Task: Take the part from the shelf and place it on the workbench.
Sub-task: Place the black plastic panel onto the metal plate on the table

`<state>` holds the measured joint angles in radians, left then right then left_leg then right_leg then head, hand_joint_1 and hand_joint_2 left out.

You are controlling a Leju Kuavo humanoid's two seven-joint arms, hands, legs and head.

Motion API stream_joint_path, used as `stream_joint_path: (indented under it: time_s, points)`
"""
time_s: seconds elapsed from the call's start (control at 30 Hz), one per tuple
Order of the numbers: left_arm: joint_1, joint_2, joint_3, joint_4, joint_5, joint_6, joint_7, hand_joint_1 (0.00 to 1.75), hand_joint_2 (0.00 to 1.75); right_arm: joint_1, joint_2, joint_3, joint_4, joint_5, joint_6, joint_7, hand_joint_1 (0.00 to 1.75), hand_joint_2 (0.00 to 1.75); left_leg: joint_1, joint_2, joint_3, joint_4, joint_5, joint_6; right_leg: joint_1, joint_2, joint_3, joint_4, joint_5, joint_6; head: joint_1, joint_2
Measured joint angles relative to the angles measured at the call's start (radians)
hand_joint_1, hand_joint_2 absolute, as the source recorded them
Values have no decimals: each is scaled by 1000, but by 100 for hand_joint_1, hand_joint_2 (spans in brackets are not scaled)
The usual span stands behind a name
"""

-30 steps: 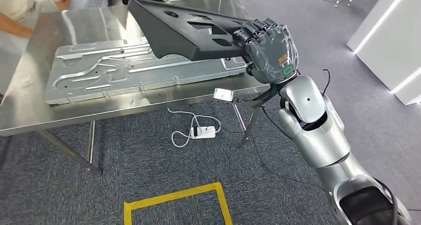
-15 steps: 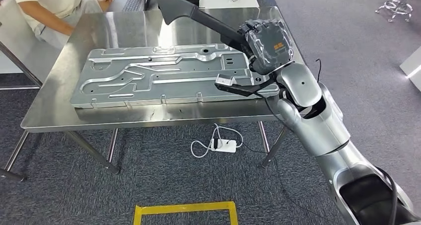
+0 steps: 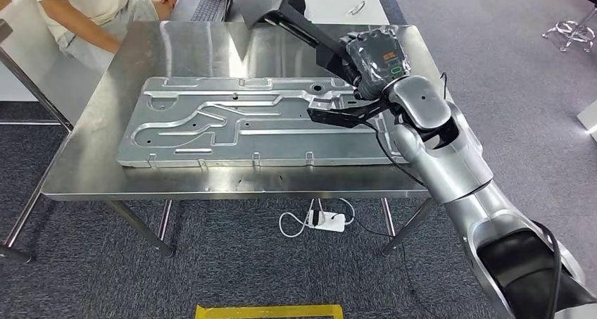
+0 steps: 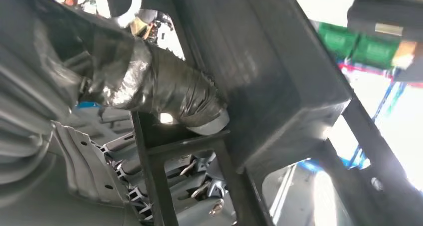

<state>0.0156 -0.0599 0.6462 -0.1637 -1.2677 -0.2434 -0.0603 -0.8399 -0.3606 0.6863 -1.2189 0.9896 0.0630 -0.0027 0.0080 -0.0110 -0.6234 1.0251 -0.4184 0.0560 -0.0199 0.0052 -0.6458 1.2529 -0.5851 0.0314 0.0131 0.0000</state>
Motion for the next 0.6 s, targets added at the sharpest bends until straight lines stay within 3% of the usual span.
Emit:
stream_joint_path:
  time_s: [0.03, 0.07, 0.1, 0.17, 0.23, 0.3, 0.37, 0.43, 0.53, 0.57, 0.6]
  points:
    - [0, 0, 3, 0, 0, 0, 0, 0, 175, 0, 0, 3, 15, 2, 1, 0, 175, 175, -3, -2, 8, 0, -8, 1, 1, 0, -32, 32, -20, -1, 0, 0]
    - [0, 0, 6, 0, -1, 0, 0, 0, 175, 0, 0, 7, 29, 3, 3, 1, 175, 175, -7, -3, 18, 0, -16, 2, 2, 0, -49, 33, -22, -4, 0, 0]
    - [0, 0, 8, 0, -1, 0, 0, 0, 175, -1, 0, 11, 42, 4, 5, 2, 175, 175, -11, -4, 30, 0, -24, 3, 5, 0, -50, 1, 0, -10, 0, 0]
    - [1, -2, 11, 0, -3, 2, -1, 0, 175, -5, 0, 16, 69, 4, 13, 7, 175, 175, -19, -6, 56, 0, -41, 3, 18, 1, -22, -117, 94, -34, -1, 0]
    - [0, -6, 12, 1, -4, 4, -3, 0, 175, -13, 0, 20, 103, 4, 23, 12, 175, 175, -21, -10, 72, -4, -53, -1, 32, 4, 1, -200, 152, -57, -3, 0]
    - [-2, -7, 12, 2, -7, 7, -4, 0, 175, -20, 0, 27, 138, 7, 27, 13, 175, 175, -20, -12, 77, 2, -51, -9, 39, 5, 14, -226, 160, -69, -2, 0]
    - [-3, -6, 13, 2, -10, 10, -4, 0, 175, -25, 3, 36, 171, 15, 26, 12, 175, 175, -20, -9, 77, 21, -55, -18, 32, 3, 38, -246, 172, -75, 0, 0]
    - [-4, -5, 13, 2, -10, 12, -4, 0, 175, -30, 6, 47, 199, 23, 25, 11, 175, 175, -17, -6, 47, 82, -94, -29, 23, -1, 55, -256, 175, -76, -1, 0]
    - [-5, -4, 13, 2, -10, 8, -11, 0, 175, -31, 14, 67, 246, 35, 29, 10, 175, 175, -2, -1, -51, 235, -160, -49, 19, -4, 59, -257, 167, -76, -2, 0]
    - [-4, -2, 13, 2, -10, 5, -14, 0, 175, -29, 19, 75, 268, 39, 30, 8, 175, 175, 4, 1, -69, 250, -155, -55, 16, -4, 61, -255, 163, -72, -2, 0]
    - [-3, -1, 13, 2, -9, 1, -17, 0, 175, -26, 24, 83, 289, 43, 29, 4, 175, 175, 9, 3, -69, 228, -128, -62, 12, -4, 64, -253, 158, -66, -2, 0]
